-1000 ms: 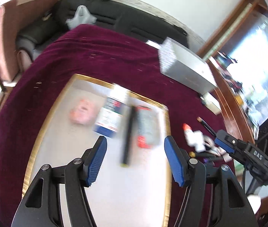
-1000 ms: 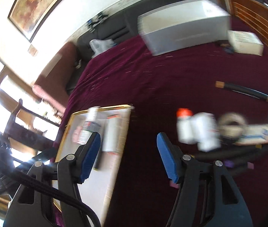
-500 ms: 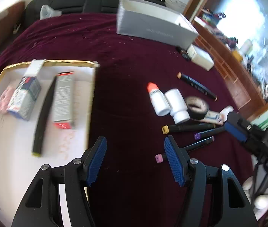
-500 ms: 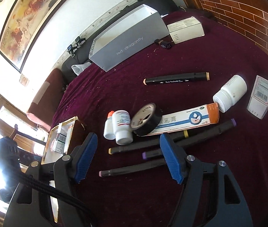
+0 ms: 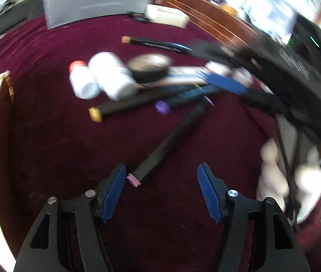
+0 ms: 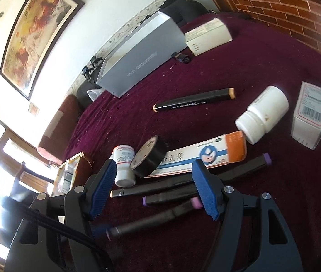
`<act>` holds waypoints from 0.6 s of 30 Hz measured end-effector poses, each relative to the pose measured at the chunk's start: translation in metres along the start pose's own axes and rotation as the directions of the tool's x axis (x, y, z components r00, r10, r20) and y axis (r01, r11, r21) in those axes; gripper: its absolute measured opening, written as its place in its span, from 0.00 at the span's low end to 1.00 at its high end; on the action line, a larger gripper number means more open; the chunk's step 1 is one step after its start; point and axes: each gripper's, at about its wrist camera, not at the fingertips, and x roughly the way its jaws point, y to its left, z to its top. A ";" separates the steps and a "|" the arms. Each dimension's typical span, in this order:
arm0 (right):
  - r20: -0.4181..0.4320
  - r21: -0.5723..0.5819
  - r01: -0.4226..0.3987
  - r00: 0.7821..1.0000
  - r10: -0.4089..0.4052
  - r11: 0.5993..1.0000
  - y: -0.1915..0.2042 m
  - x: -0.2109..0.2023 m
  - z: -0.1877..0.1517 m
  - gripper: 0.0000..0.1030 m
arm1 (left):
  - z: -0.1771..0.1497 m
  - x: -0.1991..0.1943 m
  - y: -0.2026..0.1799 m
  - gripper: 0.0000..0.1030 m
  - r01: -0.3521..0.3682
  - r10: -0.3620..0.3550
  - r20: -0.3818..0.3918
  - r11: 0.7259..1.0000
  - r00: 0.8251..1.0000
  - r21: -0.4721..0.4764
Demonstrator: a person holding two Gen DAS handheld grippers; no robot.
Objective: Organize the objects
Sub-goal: 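Grasp the pink-capped black marker with the left tool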
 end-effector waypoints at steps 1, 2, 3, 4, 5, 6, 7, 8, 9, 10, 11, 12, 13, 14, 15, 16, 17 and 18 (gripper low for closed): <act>0.003 0.013 -0.006 1.000 0.006 1.000 -0.003 -0.001 0.001 0.67 | -0.001 -0.001 -0.008 0.56 -0.037 0.037 0.011 0.999 0.999 0.033; 0.006 0.025 -0.011 1.000 0.010 1.000 -0.006 -0.002 0.002 0.67 | -0.002 -0.002 -0.014 0.56 -0.077 0.075 0.030 0.995 0.997 0.068; 0.015 0.043 -0.020 1.000 0.020 0.999 -0.010 -0.005 0.002 0.67 | -0.001 -0.002 -0.020 0.56 -0.122 0.117 0.052 0.987 0.992 0.102; 0.023 0.052 -0.026 0.999 0.025 0.998 -0.012 -0.007 0.003 0.69 | 0.000 -0.001 -0.023 0.56 -0.153 0.146 0.064 0.980 0.987 0.123; 0.035 0.057 -0.027 0.999 0.025 0.998 -0.014 -0.010 0.003 0.70 | 0.001 0.002 -0.026 0.56 -0.174 0.167 0.065 0.976 0.984 0.134; 0.045 0.056 -0.023 0.999 0.021 0.998 -0.014 -0.012 0.003 0.70 | 0.004 0.007 -0.029 0.56 -0.189 0.182 0.060 0.972 0.981 0.140; 0.054 0.054 -0.021 0.998 0.018 0.998 -0.013 -0.014 0.003 0.70 | 0.005 0.010 -0.031 0.56 -0.195 0.188 0.062 0.970 0.980 0.145; 0.060 0.050 -0.020 0.998 0.017 0.999 -0.013 -0.016 0.003 0.70 | 0.007 0.016 -0.036 0.56 -0.212 0.202 0.075 0.963 0.977 0.164; 0.066 0.045 -0.018 0.998 0.015 0.999 -0.012 -0.017 0.003 0.70 | 0.006 0.020 -0.041 0.56 -0.230 0.217 0.087 0.955 0.972 0.185; 0.069 0.041 -0.015 0.998 0.012 0.999 -0.011 -0.017 0.003 0.70 | 0.011 0.026 -0.043 0.56 -0.253 0.237 0.098 0.945 0.967 0.206; 0.071 0.035 -0.008 0.997 0.006 0.999 -0.010 -0.018 0.003 0.70 | 0.009 0.025 -0.046 0.55 -0.262 0.239 0.125 0.941 0.963 0.214; 0.071 0.031 -0.003 0.997 0.001 1.000 -0.010 -0.018 0.003 0.70 | 0.008 0.025 -0.048 0.43 -0.251 0.229 0.123 0.943 0.966 0.217; 0.072 0.030 -0.002 0.997 0.000 1.000 -0.009 -0.018 0.003 0.70 | 0.007 0.024 -0.049 0.24 -0.225 0.205 0.111 0.951 0.973 0.214; 0.073 0.030 0.001 0.997 -0.003 1.000 -0.009 -0.018 0.002 0.70 | 0.005 0.022 -0.050 0.19 -0.199 0.183 0.093 0.956 0.979 0.215; 0.073 0.030 0.007 0.997 -0.010 1.000 -0.010 -0.018 0.003 0.70 | 0.002 0.020 -0.051 0.16 -0.203 0.188 0.089 0.956 0.978 0.213; 0.074 0.033 0.009 0.997 -0.011 0.999 -0.010 -0.018 0.003 0.70 | 0.000 0.016 -0.050 0.14 -0.209 0.193 0.092 0.955 0.977 0.210; 0.074 0.035 0.007 0.997 -0.010 0.999 -0.011 -0.018 0.003 0.70 | -0.005 0.011 -0.048 0.13 -0.203 0.187 0.094 0.958 0.978 0.202; 0.076 0.037 0.009 0.997 -0.012 0.999 -0.012 -0.019 0.003 0.70 | -0.012 0.006 -0.043 0.12 -0.199 0.185 0.090 0.963 0.979 0.184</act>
